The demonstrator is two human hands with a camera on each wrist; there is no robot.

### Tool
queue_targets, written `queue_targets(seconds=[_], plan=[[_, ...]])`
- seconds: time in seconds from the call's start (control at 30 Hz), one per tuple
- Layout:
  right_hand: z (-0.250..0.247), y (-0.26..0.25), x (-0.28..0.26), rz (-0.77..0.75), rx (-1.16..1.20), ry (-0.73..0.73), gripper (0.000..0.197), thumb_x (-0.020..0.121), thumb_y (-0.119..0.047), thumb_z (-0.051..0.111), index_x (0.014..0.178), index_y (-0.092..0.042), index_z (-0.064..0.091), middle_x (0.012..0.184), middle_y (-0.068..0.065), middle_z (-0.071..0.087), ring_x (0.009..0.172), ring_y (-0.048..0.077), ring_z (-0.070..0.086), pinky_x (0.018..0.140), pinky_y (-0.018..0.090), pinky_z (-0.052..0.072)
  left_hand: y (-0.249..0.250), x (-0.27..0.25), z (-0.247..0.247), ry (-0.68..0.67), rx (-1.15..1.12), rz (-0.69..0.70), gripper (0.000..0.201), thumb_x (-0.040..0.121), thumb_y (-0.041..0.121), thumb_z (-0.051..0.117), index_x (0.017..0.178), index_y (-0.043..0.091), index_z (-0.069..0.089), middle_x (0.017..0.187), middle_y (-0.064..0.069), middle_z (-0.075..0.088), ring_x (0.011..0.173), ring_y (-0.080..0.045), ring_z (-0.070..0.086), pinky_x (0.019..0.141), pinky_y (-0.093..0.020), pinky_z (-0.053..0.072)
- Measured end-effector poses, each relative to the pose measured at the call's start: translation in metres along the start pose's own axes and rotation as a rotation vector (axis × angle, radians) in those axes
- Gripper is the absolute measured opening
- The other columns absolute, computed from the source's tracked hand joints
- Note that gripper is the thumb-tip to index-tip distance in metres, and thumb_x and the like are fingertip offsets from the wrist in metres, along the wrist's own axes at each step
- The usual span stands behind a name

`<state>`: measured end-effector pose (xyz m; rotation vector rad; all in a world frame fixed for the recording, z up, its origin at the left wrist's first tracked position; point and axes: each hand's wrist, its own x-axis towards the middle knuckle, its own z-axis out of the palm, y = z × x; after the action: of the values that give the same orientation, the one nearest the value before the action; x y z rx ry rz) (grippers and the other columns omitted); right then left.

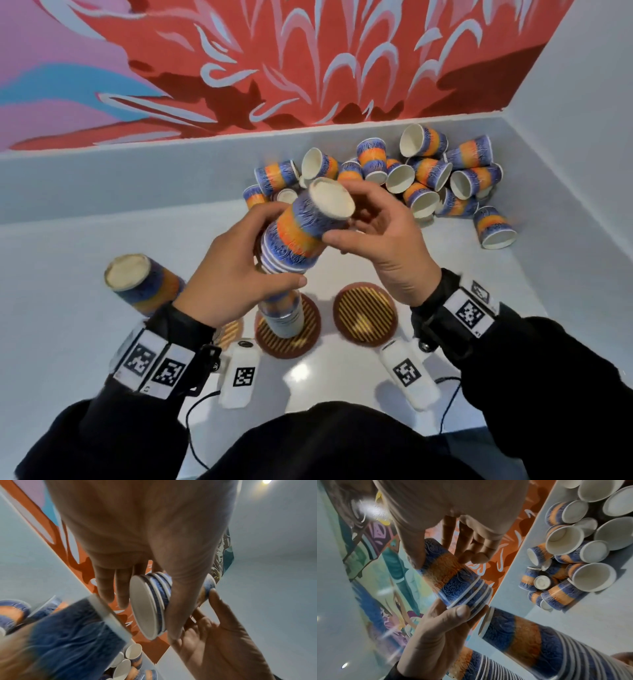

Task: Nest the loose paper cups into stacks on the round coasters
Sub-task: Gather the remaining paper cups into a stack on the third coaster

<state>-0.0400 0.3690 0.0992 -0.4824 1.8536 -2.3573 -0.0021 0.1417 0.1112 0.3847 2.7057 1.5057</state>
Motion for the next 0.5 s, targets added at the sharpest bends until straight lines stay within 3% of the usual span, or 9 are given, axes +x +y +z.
queue_targets(seconds=[0.07,0.17,0.23,0.3,0.37,0.43,0.5], plan=[[0.019,0.004,0.002,-0.037,-0.112,-0.036,0.058,0.078,-0.006,0.088,0.13,-0.009,0.063,0.122,0.002,0.072,0.112,0.02,0.067,0.092,0.042,0.056,-0.011,-0.008,-0.005,0.006,-0.01,-0.004,0.084,0.071,0.021,0.097,0.137,0.043,0.05,0.127,0.024,0.066,0.116,0.0,0.066,0.098,-0.031,0.056],[0.04,0.011,0.003,-0.011,-0.177,-0.049,0.055,0.08,-0.002,0.087,0.129,-0.013,0.065,0.117,-0.008,0.072,0.101,0.007,0.065,0.087,0.031,0.052,-0.027,-0.018,-0.009,-0.016,-0.08,-0.042,0.087,0.071,0.018,0.096,0.14,0.042,0.049,0.13,0.023,0.066,0.12,0.001,0.064,0.101,-0.03,0.055],[0.045,0.018,0.001,0.035,-0.222,-0.049,0.057,0.08,-0.005,0.089,0.131,-0.016,0.065,0.118,-0.009,0.071,0.098,0.005,0.063,0.084,0.03,0.05,-0.038,-0.023,-0.011,-0.046,-0.121,-0.068,0.096,0.07,0.018,0.097,0.147,0.039,0.044,0.139,0.021,0.062,0.129,-0.002,0.06,0.108,-0.037,0.053],[0.048,0.026,-0.004,0.091,-0.256,-0.05,0.066,0.078,-0.016,0.091,0.137,-0.023,0.062,0.125,-0.006,0.069,0.1,0.01,0.061,0.08,0.033,0.049,-0.049,-0.028,-0.015,-0.074,-0.117,-0.078,0.106,0.069,0.021,0.099,0.153,0.041,0.037,0.146,0.02,0.056,0.138,-0.001,0.052,0.116,-0.04,0.047],[0.048,0.034,-0.01,0.134,-0.262,-0.039,0.068,0.076,-0.029,0.09,0.138,-0.029,0.061,0.129,-0.004,0.067,0.107,0.019,0.062,0.081,0.043,0.054,-0.055,-0.031,-0.02,-0.095,-0.111,-0.098,0.108,0.069,0.032,0.098,0.154,0.047,0.033,0.149,0.019,0.053,0.141,0.001,0.047,0.12,-0.042,0.042],[0.046,0.041,-0.015,0.151,-0.229,-0.004,0.061,0.079,-0.027,0.087,0.135,-0.025,0.064,0.129,-0.001,0.068,0.113,0.024,0.064,0.095,0.052,0.057,-0.056,-0.032,-0.025,-0.098,-0.126,-0.095,0.104,0.071,0.045,0.096,0.153,0.05,0.033,0.15,0.019,0.052,0.142,0.001,0.046,0.12,-0.044,0.041],[0.043,0.044,-0.018,0.15,-0.191,0.03,0.05,0.085,-0.018,0.081,0.133,-0.018,0.065,0.127,0.005,0.069,0.112,0.023,0.065,0.098,0.047,0.058,-0.051,-0.03,-0.027,-0.064,-0.141,-0.065,0.094,0.072,0.052,0.091,0.151,0.047,0.038,0.148,0.021,0.054,0.141,0.002,0.047,0.119,-0.045,0.042]])
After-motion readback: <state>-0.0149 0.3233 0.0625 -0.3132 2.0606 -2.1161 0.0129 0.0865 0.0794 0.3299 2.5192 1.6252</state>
